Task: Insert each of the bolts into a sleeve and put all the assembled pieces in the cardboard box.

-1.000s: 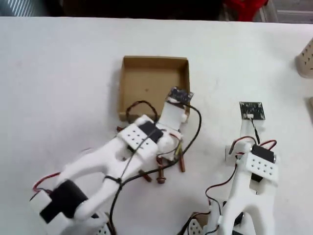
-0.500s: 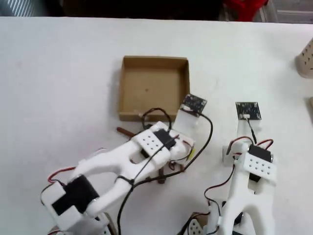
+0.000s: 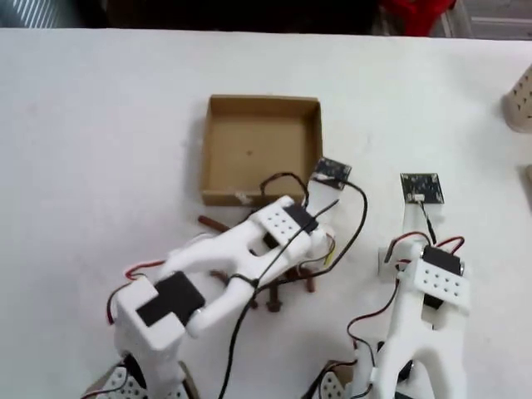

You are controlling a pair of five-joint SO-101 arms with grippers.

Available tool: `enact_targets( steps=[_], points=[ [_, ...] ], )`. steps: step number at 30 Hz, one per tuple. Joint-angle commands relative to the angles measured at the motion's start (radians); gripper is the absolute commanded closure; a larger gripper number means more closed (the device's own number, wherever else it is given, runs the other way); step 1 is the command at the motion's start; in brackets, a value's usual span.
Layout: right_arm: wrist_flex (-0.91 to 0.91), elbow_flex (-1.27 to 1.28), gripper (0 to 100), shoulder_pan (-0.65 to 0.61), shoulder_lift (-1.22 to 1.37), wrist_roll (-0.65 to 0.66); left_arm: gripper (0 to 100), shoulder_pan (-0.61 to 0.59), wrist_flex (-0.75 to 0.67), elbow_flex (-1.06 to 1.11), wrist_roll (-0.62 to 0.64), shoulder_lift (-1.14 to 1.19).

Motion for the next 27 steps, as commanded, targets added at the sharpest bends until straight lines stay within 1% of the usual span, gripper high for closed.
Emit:
enact_targets(
  steps=[1, 4, 6, 7, 9, 10, 12, 14, 18, 20, 23, 27],
  points=[
    [-0.015, -0.006, 98.1, -0.008, -0.007, 0.015, 85, -0.016, 0.043, -0.075, 0.012, 0.013],
    [-0.015, -0.006, 98.1, -0.01, -0.007, 0.015, 85, -0.016, 0.037, -0.081, 0.003, 0.018],
    [-0.015, -0.006, 98.1, -0.01, -0.007, 0.015, 86, -0.012, 0.026, -0.083, -0.035, 0.018],
    [-0.015, -0.006, 98.1, -0.01, -0.007, 0.015, 88, -0.01, 0.009, -0.083, -0.072, 0.018],
    [-0.015, -0.006, 98.1, -0.01, -0.007, 0.015, 98, -0.01, -0.02, -0.083, -0.152, 0.018],
    [-0.015, -0.006, 98.1, -0.01, -0.007, 0.015, 99, -0.01, -0.026, -0.081, -0.184, 0.018],
    [-0.015, -0.006, 98.1, -0.01, -0.007, 0.015, 97, -0.008, -0.026, -0.075, -0.19, 0.015],
    [-0.015, -0.006, 98.1, -0.01, -0.007, 0.015, 98, 0.001, -0.025, -0.071, -0.192, 0.012],
    [-0.015, -0.005, 98.1, -0.005, -0.007, 0.015, 98, 0.067, 0.031, -0.071, -0.295, 0.01],
    [-0.015, -0.005, 98.1, -0.004, -0.007, 0.015, 98, 0.085, 0.038, -0.068, -0.315, -0.001],
    [-0.015, -0.005, 98.1, -0.004, -0.007, 0.015, 98, 0.085, 0.009, -0.012, -0.318, -0.064],
    [-0.015, -0.005, 98.1, -0.004, -0.008, 0.015, 98, 0.085, -0.101, 0.126, -0.319, -0.196]
  ],
)
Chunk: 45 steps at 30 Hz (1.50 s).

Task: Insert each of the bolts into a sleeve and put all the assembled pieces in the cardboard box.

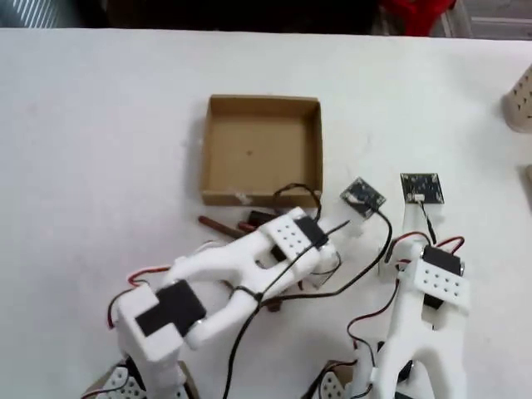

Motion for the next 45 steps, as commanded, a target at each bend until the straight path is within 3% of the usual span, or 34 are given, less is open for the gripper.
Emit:
enact_targets(
  steps=[1, 5, 9, 18, 27, 30, 33, 40, 45],
  points=[
    [-0.015, -0.005, 98.1, -0.004, -0.008, 0.015, 98, 0.012, -0.137, 0.129, -0.012, -0.186],
    [-0.015, -0.005, 98.1, -0.004, -0.008, 0.015, 94, -0.001, -0.256, 0.233, -0.005, -0.24],
    [-0.015, -0.005, 98.1, -0.004, -0.008, 0.015, 85, -0.021, -0.262, 0.244, 0.021, -0.24],
    [-0.015, -0.005, 98.1, -0.004, -0.008, 0.015, 86, -0.033, -0.252, 0.199, 0.046, -0.177],
    [-0.015, -0.005, 98.1, -0.004, -0.008, 0.015, 88, -0.048, -0.015, -0.051, 0.04, 0.008],
    [-0.015, -0.005, 98.1, -0.004, -0.008, 0.015, 98, -0.018, -0.017, -0.051, -0.003, 0.01],
    [-0.015, -0.003, 98.1, -0.005, -0.008, 0.015, 98, 0.004, -0.017, -0.051, -0.087, 0.008],
    [-0.015, -0.003, 98.1, -0.008, -0.008, 0.015, 98, -0.001, -0.012, -0.049, -0.089, -0.004],
    [-0.015, -0.003, 98.1, -0.008, -0.008, 0.015, 98, -0.038, -0.038, 0.052, -0.091, -0.17]
  ],
)
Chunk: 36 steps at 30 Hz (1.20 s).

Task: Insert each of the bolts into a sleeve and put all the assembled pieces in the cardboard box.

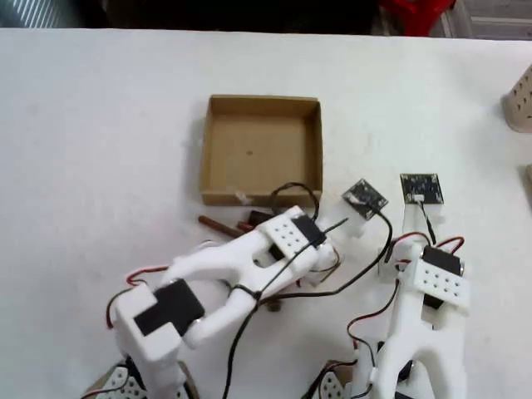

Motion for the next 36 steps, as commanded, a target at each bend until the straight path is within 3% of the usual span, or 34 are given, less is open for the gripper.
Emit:
enact_targets(
  steps=[1, 7, 14, 20, 28, 32, 36],
  points=[
    [-0.015, -0.006, 98.1, -0.008, -0.008, 0.014, 98, -0.025, -0.038, 0.08, -0.009, -0.209],
    [-0.015, -0.006, 98.0, -0.01, -0.008, 0.006, 98, -0.047, -0.135, 0.278, -0.014, -0.489],
    [-0.015, -0.006, 98.1, -0.067, -0.01, 0.0, 98, -0.231, -0.135, 0.365, -0.009, -0.727],
    [-0.039, -0.006, 98.1, -0.145, -0.01, -0.216, 98, -0.41, -0.137, 0.405, -0.008, -0.835],
    [-0.021, -0.068, 98.1, -0.269, -0.018, -0.393, 98, -0.661, -0.178, 0.422, 0.034, -0.858],
    [0.122, -0.218, 98.1, -0.344, -0.018, -0.477, 98, -0.711, -0.362, 0.531, 0.163, -0.858],
    [0.206, -0.351, 98.1, -0.47, -0.012, -0.549, 98, -0.711, -0.407, 0.56, 0.155, -0.865]
  ],
)
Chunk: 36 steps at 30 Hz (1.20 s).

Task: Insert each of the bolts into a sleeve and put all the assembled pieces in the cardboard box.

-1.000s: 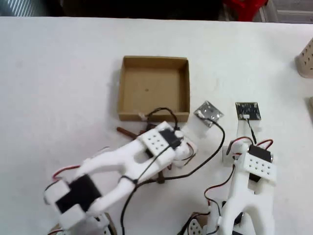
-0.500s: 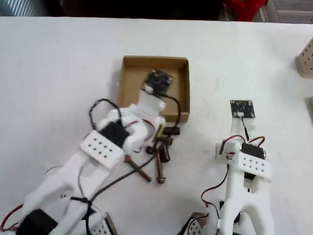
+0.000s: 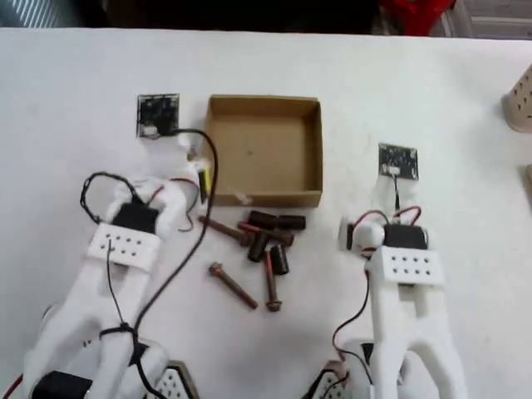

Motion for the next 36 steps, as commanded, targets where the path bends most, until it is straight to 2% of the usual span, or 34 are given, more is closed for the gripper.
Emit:
enact_targets(
  steps=[1, 6, 9, 12, 21, 28, 36],
  points=[
    [0.035, -0.132, 98.1, -0.122, -0.012, -0.064, 98, -0.016, -0.066, -0.002, 0.015, -0.051],
    [-0.061, -0.117, 98.1, -0.358, -0.01, -0.118, 98, -0.088, -0.066, 0.0, 0.015, -0.053],
    [-0.194, -0.061, 98.1, -0.486, -0.019, -0.117, 98, -0.145, -0.069, 0.0, 0.015, -0.053],
    [-0.366, -0.005, 98.1, -0.558, -0.016, -0.117, 98, -0.183, -0.069, 0.005, 0.015, -0.053],
    [-0.912, 0.267, 98.1, -0.59, -0.019, -0.117, 98, -0.208, -0.072, 0.005, 0.015, -0.048],
    [-1.428, 0.506, 98.1, -0.595, -0.019, -0.115, 98, -0.2, -0.074, 0.002, 0.015, -0.047],
    [-1.649, 0.569, 98.1, -0.685, -0.008, -0.115, 98, -0.2, -0.074, 0.0, 0.015, -0.048]
  ],
)
